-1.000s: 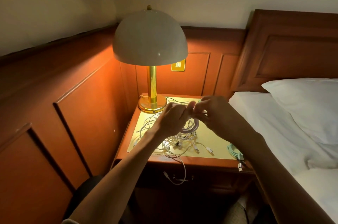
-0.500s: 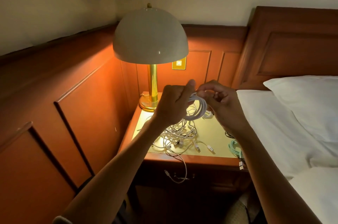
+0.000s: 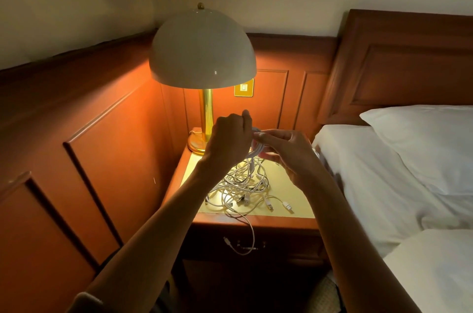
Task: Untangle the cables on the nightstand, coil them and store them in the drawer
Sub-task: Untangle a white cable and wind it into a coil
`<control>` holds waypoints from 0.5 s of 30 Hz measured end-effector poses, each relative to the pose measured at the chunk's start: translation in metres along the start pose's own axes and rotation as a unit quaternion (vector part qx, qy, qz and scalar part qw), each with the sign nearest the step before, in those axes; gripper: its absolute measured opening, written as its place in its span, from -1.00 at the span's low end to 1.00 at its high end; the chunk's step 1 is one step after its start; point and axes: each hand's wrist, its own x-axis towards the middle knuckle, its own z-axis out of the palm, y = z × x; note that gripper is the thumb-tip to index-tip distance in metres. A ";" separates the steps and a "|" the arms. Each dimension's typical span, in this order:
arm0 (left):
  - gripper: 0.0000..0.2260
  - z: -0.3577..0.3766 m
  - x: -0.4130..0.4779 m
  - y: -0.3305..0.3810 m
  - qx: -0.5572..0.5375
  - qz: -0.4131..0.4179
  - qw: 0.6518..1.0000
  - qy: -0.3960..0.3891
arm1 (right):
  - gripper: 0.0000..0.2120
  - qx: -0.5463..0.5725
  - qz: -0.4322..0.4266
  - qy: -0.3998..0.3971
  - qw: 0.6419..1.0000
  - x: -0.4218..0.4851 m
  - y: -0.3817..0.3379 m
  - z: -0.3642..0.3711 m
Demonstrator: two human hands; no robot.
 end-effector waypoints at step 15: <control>-0.71 0.006 0.006 0.001 0.016 -0.077 0.983 -0.163 | -0.71 -0.139 -0.099 0.070 0.983 -0.002 0.018 0.002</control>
